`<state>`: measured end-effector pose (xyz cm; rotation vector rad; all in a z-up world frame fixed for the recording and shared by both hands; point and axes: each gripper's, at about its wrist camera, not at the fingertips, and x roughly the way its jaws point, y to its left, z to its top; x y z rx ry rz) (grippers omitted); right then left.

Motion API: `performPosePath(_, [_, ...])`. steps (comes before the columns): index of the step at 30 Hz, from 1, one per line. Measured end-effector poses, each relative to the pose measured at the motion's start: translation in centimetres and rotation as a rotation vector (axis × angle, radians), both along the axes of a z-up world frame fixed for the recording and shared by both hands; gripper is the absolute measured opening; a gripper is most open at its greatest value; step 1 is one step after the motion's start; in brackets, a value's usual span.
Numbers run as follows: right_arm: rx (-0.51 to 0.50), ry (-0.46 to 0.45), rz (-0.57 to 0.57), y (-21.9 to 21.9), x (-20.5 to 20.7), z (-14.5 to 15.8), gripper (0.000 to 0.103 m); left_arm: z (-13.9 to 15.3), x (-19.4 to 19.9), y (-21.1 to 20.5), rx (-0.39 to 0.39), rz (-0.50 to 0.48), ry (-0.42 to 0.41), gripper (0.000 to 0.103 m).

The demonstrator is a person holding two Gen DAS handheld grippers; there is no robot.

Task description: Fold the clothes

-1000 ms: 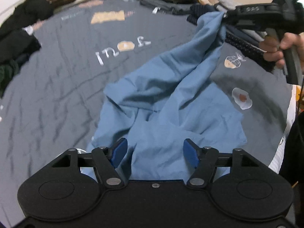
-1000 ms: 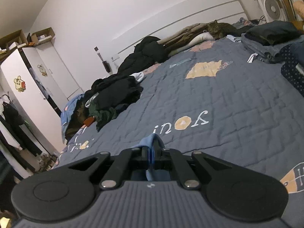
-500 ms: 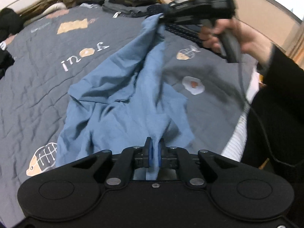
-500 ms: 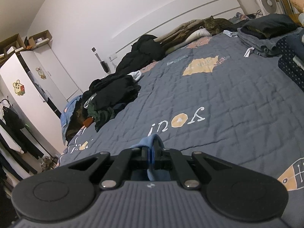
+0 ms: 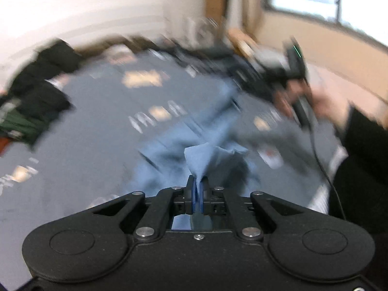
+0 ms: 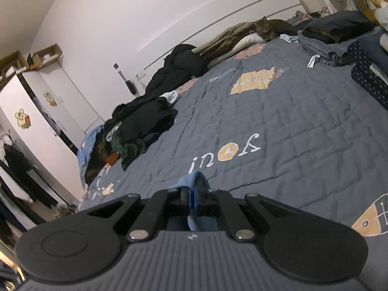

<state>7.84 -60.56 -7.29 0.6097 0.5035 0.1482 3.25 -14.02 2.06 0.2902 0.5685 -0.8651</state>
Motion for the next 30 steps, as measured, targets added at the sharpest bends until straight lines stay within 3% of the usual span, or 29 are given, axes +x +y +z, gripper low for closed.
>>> performPosePath(3, [0.014,-0.019,0.010,0.0,-0.1,0.6,0.006,5.5,0.7,1.6,-0.011,0.064,-0.120,0.003])
performPosePath(7, [-0.055,-0.077,0.061,1.0,-0.7,2.4,0.011,11.0,1.2,2.5,0.004,0.114,-0.223,0.003])
performPosePath(9, [-0.092,-0.133,0.097,1.6,-1.5,3.7,0.028,12.5,1.0,2.4,0.016,0.133,-0.264,0.003])
performPosePath(11, [-0.129,-0.202,0.123,2.2,-2.4,5.1,0.060,13.3,0.7,2.2,0.027,0.145,-0.292,0.003])
performPosePath(14, [-0.191,-0.283,0.137,2.5,-3.7,6.8,0.077,14.1,0.1,2.0,0.037,0.159,-0.319,0.003])
performPosePath(18, [-0.235,-0.348,0.082,1.7,-5.2,8.8,0.082,14.7,-0.5,2.5,0.030,0.176,-0.333,0.003])
performPosePath(20, [-0.332,-0.395,0.105,2.4,-6.3,9.6,0.087,14.7,-0.7,2.6,0.029,0.180,-0.334,0.003])
performPosePath(22, [-0.479,-0.424,0.196,4.2,-7.1,9.8,0.088,14.7,-0.9,2.8,0.027,0.181,-0.330,0.003])
performPosePath(25, [-0.692,-0.390,0.361,7.8,-7.6,8.9,0.089,14.6,-1.0,3.0,0.020,0.184,-0.322,0.003])
performPosePath(30, [-0.924,-0.365,0.583,11.2,-9.1,7.0,0.089,14.0,-0.7,3.1,0.039,0.170,-0.298,0.003])
